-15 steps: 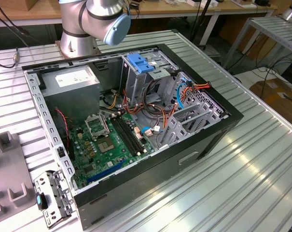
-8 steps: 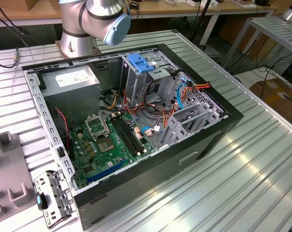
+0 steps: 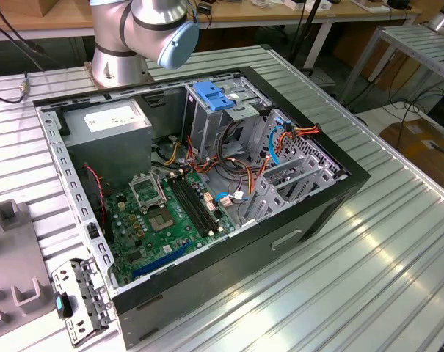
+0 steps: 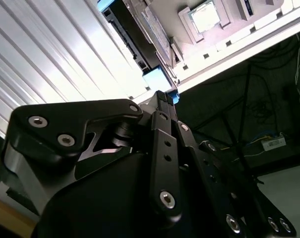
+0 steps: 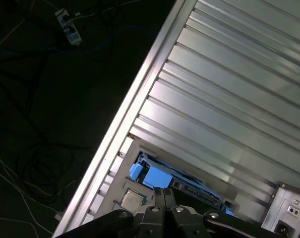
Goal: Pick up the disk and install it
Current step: 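Pick up the disk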
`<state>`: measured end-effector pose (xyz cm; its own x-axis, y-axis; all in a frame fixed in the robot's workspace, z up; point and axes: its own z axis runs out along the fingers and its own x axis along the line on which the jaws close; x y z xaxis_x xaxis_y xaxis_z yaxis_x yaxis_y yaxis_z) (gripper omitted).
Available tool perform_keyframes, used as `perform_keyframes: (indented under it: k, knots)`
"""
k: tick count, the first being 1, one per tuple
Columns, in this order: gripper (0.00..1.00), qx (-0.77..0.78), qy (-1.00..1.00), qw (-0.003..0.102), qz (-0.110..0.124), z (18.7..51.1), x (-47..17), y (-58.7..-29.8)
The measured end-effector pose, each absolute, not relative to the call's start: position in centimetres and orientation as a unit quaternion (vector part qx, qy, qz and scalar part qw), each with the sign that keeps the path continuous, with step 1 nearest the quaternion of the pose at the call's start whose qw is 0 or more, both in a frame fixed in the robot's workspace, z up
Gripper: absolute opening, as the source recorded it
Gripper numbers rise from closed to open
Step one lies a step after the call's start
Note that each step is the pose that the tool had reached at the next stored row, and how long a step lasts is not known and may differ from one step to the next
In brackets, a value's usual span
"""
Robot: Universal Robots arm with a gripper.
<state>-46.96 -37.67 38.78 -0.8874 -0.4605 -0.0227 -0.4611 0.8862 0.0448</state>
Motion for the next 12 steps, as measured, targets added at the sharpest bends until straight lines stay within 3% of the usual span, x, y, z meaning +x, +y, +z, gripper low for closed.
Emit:
perform_keyframes:
  k: [12]
  knots:
    - [0.11, -0.329, 0.944, 0.003, 0.025, 38.78, -46.96, -37.67]
